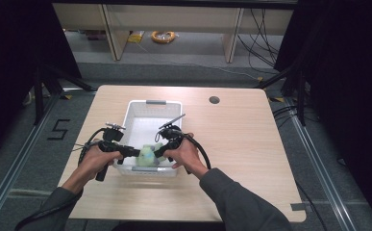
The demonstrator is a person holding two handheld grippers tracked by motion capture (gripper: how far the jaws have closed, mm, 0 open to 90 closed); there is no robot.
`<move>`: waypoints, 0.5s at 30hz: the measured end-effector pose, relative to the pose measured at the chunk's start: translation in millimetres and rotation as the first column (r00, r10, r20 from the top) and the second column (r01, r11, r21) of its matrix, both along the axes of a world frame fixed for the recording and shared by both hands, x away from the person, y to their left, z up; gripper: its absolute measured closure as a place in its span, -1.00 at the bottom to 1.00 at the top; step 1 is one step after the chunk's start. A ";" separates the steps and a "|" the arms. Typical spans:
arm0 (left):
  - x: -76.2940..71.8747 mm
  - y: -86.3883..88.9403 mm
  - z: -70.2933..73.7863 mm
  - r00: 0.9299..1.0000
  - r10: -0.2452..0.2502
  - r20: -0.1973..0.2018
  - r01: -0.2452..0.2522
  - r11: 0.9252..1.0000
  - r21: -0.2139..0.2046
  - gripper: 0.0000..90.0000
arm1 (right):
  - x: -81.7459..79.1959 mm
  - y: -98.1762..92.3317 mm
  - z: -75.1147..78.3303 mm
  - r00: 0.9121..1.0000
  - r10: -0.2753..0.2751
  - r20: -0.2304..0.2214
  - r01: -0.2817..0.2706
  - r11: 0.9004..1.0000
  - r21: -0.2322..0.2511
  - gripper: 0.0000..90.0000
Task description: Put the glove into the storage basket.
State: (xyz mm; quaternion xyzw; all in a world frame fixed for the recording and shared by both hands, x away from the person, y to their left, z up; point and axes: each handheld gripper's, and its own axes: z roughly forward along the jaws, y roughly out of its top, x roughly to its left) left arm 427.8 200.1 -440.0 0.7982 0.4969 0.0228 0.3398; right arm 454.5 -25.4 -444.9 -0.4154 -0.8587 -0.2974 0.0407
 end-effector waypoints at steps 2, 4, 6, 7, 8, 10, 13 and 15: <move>-0.5 -1.7 1.9 1.000 0.005 0.012 -0.005 1.000 -0.008 0.32 | 1.5 -0.2 1.5 0.999 0.020 0.026 -0.020 1.000 -0.010 0.26; -1.2 -2.8 3.7 1.000 0.008 0.028 -0.007 1.000 -0.011 0.31 | 2.2 -0.9 3.9 0.999 0.021 0.036 -0.020 0.999 -0.027 0.23; -1.9 -4.2 4.9 0.999 0.020 0.033 -0.020 1.000 -0.022 0.29 | 2.4 -2.2 6.6 0.999 0.021 0.037 -0.020 0.999 -0.029 0.20; -1.9 -3.0 6.5 1.000 0.002 0.025 -0.002 1.000 -0.011 0.29 | 1.9 -2.7 7.9 0.999 0.017 0.038 -0.016 0.999 -0.028 0.18; -2.0 -2.9 7.2 1.000 0.004 0.027 -0.004 1.000 -0.009 0.29 | 2.2 -4.0 9.2 0.999 0.020 0.048 -0.018 0.999 -0.033 0.18; -2.5 -2.5 7.6 0.999 0.010 0.033 -0.009 1.000 -0.013 0.27 | 2.4 -5.8 12.2 0.999 0.019 0.046 -0.019 1.000 -0.020 0.18; -3.7 -2.2 8.3 0.999 0.023 0.034 -0.022 0.999 -0.025 0.25 | 3.2 -9.3 17.1 0.998 0.006 0.060 -0.005 1.000 -0.011 0.14; -4.5 -0.8 9.5 1.000 0.008 0.029 -0.007 1.000 -0.023 0.24 | 3.8 -11.5 19.7 0.998 0.004 0.062 -0.004 1.000 -0.005 0.13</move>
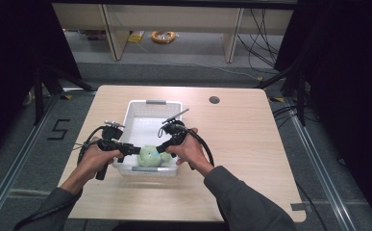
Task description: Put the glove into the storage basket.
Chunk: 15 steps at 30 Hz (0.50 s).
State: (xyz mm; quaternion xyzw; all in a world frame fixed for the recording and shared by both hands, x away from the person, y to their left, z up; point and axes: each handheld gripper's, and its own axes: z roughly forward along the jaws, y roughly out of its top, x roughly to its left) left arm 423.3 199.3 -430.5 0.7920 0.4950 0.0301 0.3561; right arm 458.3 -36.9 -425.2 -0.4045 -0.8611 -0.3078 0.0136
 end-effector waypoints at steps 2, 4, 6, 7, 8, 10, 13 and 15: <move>-1.8 0.3 0.8 1.000 -0.004 0.003 0.004 1.000 0.001 0.22 | -0.3 -2.3 3.0 1.000 -0.011 -0.010 0.012 1.000 0.013 0.12; -3.9 0.2 2.0 1.000 -0.009 0.010 0.009 1.000 -0.002 0.21 | -1.2 -4.5 5.0 1.000 -0.016 -0.017 0.016 1.000 0.022 0.09; -7.1 -2.2 2.5 1.000 0.001 0.021 -0.001 1.000 -0.009 0.18 | -3.0 -6.8 7.6 0.999 -0.025 -0.021 0.026 0.999 0.030 0.09; -7.7 -2.1 3.2 1.000 -0.007 0.017 0.007 1.000 -0.006 0.16 | -2.4 -8.6 7.8 1.000 0.000 0.014 -0.001 0.999 0.048 0.09; -9.1 -2.7 3.7 1.000 -0.013 0.019 0.013 1.000 -0.009 0.14 | -3.8 -9.3 9.8 1.000 -0.002 -0.002 0.003 0.999 0.054 0.09; -11.6 -5.0 3.9 1.000 -0.003 0.029 0.004 1.000 -0.021 0.09 | -6.4 -12.2 13.4 0.999 -0.016 -0.031 0.018 0.997 0.069 0.06; -15.0 -8.2 5.5 0.999 -0.021 0.032 0.022 0.999 -0.024 0.04 | -7.1 -18.5 15.3 1.000 0.003 0.000 -0.003 0.997 0.082 0.01; -17.4 -12.0 5.4 0.999 -0.014 0.037 0.015 1.000 -0.025 -0.02 | -8.1 -21.8 15.2 1.000 0.017 -0.005 -0.016 0.995 0.098 -0.04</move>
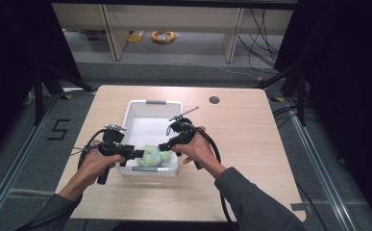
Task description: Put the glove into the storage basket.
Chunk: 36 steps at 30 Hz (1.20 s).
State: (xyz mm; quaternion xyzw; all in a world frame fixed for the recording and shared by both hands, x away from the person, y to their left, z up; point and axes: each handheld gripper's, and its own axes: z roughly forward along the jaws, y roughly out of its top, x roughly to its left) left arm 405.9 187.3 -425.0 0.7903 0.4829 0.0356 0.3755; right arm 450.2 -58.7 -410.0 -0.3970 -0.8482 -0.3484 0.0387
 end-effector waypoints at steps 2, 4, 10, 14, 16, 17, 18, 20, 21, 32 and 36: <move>-2.3 -3.0 1.2 1.000 0.004 -0.003 -0.004 1.000 -0.005 -0.07 | -1.7 -2.9 1.5 1.000 -0.016 -0.009 0.016 1.000 -0.010 -0.06; -4.2 -4.3 2.8 1.000 -0.006 -0.001 0.006 1.000 -0.021 -0.11 | -2.5 -7.4 2.5 1.000 -0.005 0.009 0.005 1.000 0.009 -0.07; -13.4 -11.9 5.5 1.000 -0.015 0.011 0.016 0.999 -0.038 -0.21 | -6.6 -21.6 5.4 0.998 0.003 0.056 -0.006 0.999 0.042 -0.08; -20.2 -18.4 7.3 0.999 -0.033 0.020 0.034 0.999 -0.040 -0.25 | -11.5 -31.9 7.3 0.999 0.000 0.052 -0.003 0.998 0.056 -0.09; -23.2 -21.3 7.7 0.999 -0.038 0.022 0.039 0.998 -0.044 -0.26 | -13.2 -37.0 8.2 0.999 -0.002 0.053 -0.001 0.998 0.063 -0.10; -24.7 -22.7 8.3 0.999 -0.044 0.023 0.045 0.998 -0.045 -0.27 | -13.9 -39.0 8.6 0.999 -0.002 0.048 -0.001 0.998 0.071 -0.11; -26.4 -24.5 8.8 0.999 -0.047 0.026 0.049 0.998 -0.051 -0.27 | -14.8 -41.5 9.0 0.999 -0.008 0.054 0.004 0.997 0.073 -0.12; -28.9 -27.2 9.9 0.998 -0.061 0.029 0.063 0.997 -0.051 -0.28 | -15.4 -47.3 9.6 0.998 -0.010 0.067 0.005 0.997 0.078 -0.13; -30.0 -28.7 10.2 0.997 -0.063 0.033 0.065 0.996 -0.056 -0.29 | -16.9 -49.3 10.5 0.998 -0.020 0.056 0.016 0.996 0.084 -0.13; -41.9 -44.6 7.8 0.995 -0.078 0.054 0.083 0.992 -0.093 -0.38 | -25.9 -75.8 11.0 0.997 -0.039 0.070 0.030 0.992 0.124 -0.17; -46.6 -49.4 7.0 0.993 -0.106 0.060 0.111 0.990 -0.091 -0.40 | -29.4 -83.2 9.8 0.996 -0.055 0.065 0.045 0.990 0.137 -0.18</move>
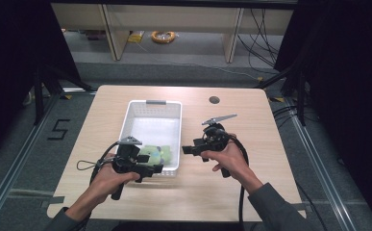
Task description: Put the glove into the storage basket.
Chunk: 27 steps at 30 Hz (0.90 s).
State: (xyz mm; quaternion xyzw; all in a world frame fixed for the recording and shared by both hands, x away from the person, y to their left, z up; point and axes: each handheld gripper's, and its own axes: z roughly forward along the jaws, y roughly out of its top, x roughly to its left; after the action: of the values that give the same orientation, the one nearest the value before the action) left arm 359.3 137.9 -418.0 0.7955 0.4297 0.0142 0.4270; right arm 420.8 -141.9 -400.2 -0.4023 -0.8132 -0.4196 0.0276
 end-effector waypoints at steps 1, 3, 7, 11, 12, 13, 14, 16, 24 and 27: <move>-1.2 -1.2 -0.3 1.000 -0.007 0.001 0.007 1.000 -0.004 -0.40 | -0.8 -1.9 -0.4 1.000 0.001 -0.006 -0.001 1.000 0.006 -0.18; -4.4 -4.7 -1.1 1.000 -0.010 0.008 0.011 1.000 -0.013 -0.40 | -0.8 -6.8 -1.7 1.000 -0.002 0.005 0.002 1.000 0.003 -0.19; -9.5 -9.4 -2.3 0.999 -0.029 0.015 0.029 0.999 -0.020 -0.42 | -3.1 -16.0 -2.3 1.000 -0.019 0.016 0.019 1.000 0.006 -0.20; -14.8 -15.7 -4.7 0.999 -0.044 0.020 0.044 0.999 -0.019 -0.42 | -6.3 -23.1 -2.1 0.999 -0.025 0.026 0.025 1.000 0.007 -0.23; -16.2 -17.3 -5.5 0.999 -0.048 0.019 0.049 0.999 -0.021 -0.42 | -8.0 -24.8 -1.7 0.999 -0.032 0.020 0.031 0.999 0.012 -0.24; -17.5 -18.6 -6.4 0.998 -0.056 0.019 0.057 0.998 -0.023 -0.42 | -9.6 -26.2 -1.7 0.999 -0.036 0.016 0.036 0.999 0.018 -0.24; -19.1 -20.0 -7.2 0.998 -0.060 0.019 0.061 0.998 -0.028 -0.43 | -9.8 -28.6 -2.8 0.999 -0.031 0.028 0.030 0.999 0.025 -0.25; -22.2 -22.4 -8.5 0.997 -0.070 0.024 0.071 0.997 -0.034 -0.43 | -13.8 -32.8 -3.1 0.999 -0.035 0.026 0.034 0.999 0.038 -0.26; -36.2 -30.8 -15.0 0.993 -0.089 0.071 0.089 0.996 0.006 -0.45 | -27.4 -46.7 -5.5 0.998 -0.047 0.040 0.045 0.998 0.053 -0.29; -40.2 -32.9 -17.2 0.992 -0.094 0.080 0.094 0.996 0.000 -0.46 | -29.4 -53.4 -9.8 0.997 -0.043 0.064 0.040 0.998 0.048 -0.29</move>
State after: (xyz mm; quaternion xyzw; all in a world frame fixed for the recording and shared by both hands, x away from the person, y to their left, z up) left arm 319.1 105.0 -435.2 0.8127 0.3746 0.0250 0.4455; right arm 391.4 -195.3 -410.1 -0.4046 -0.7951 -0.4519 0.0020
